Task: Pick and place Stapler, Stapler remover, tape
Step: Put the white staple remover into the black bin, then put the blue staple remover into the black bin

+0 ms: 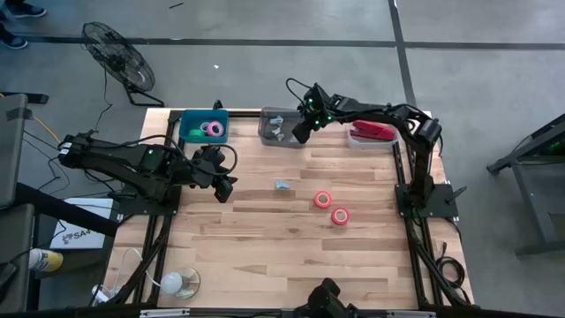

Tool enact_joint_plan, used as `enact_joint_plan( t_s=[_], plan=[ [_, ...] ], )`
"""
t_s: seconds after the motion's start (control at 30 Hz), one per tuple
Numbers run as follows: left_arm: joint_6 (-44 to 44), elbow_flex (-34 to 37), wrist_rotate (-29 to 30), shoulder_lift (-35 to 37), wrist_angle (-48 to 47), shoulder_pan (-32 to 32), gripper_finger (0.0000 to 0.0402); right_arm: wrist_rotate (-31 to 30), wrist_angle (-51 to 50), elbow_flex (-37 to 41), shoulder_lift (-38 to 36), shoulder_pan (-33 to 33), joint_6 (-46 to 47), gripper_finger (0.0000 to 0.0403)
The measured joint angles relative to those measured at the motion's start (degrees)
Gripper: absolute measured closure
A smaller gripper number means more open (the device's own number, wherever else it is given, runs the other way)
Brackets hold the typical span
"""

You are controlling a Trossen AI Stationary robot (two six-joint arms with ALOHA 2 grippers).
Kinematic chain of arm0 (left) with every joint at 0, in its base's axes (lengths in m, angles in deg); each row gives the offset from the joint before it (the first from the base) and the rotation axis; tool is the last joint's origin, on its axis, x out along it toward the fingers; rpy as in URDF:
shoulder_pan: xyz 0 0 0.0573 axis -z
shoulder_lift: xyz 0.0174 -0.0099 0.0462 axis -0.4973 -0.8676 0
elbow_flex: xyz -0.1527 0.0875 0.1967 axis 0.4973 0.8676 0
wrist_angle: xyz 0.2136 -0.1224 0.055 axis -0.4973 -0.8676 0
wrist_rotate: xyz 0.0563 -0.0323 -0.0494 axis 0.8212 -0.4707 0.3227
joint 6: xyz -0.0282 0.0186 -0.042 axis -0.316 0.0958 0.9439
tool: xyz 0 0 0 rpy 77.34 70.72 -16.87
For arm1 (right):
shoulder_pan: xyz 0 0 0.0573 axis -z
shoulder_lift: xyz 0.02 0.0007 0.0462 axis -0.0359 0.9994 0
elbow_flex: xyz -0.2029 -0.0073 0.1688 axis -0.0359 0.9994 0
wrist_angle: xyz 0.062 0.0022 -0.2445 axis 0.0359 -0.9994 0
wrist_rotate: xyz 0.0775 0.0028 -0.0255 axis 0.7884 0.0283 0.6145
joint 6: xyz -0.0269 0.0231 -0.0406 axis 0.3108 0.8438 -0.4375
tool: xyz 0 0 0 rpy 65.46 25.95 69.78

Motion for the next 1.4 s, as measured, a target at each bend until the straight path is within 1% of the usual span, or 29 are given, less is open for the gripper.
enact_joint_plan(
  t_s=[0.07, 0.13, 0.23, 0.37, 0.6, 0.77, 0.97, 1.13, 1.3, 1.4],
  plan=[
    [0.0, 0.0, 0.0, 0.0, 0.0, 0.0, 0.0220, 1.1, 0.1, 0.0, 0.0, 0.3, -0.9, 0.0132],
    [0.0, 0.0, 0.0, 0.0, 0.0, 0.0, 0.0220, 2.7, 0.2, 0.0, 0.0, 0.6, -1.9, 0.0114],
    [0.0, 0.0, 0.0, 0.0, 0.0, 0.0, 0.0220, 3.2, -0.1, 0.0, -0.2, 0.8, -3.1, 0.0104],
    [0.0, 0.0, 0.0, 0.0, 0.0, 0.0, 0.0220, 2.7, -0.4, 0.1, -1.5, 0.8, -5.1, 0.0104],
    [0.0, 0.0, 0.0, 0.0, 0.0, 0.0, 0.0220, 2.7, -1.2, 0.1, -7.3, 0.0, -11.1, 0.0103],
    [0.0, 0.0, 0.0, 0.0, 0.0, 0.0, 0.0220, 2.7, -2.3, 0.1, -11.5, -3.6, -13.9, 0.0104],
    [0.0, 0.0, -1.1, 0.0, 0.0, 0.0, 0.0220, 2.3, -3.2, 0.1, -14.2, -10.2, -14.4, 0.0103],
    [0.0, 0.0, -1.1, 0.0, 0.0, 0.0, 0.0220, -2.1, -3.1, 0.1, -14.1, -17.7, -14.4, 0.0104],
    [0.0, 0.0, -1.1, 0.0, 0.0, 0.0, 0.0220, -10.4, -0.5, 0.1, -13.0, -25.1, -14.9, 0.0104],
    [0.0, 0.0, -1.1, 0.0, 0.0, 0.0, 0.0220, -15.0, 0.6, 0.1, -13.0, -28.3, -14.7, 0.0104]
  ],
)
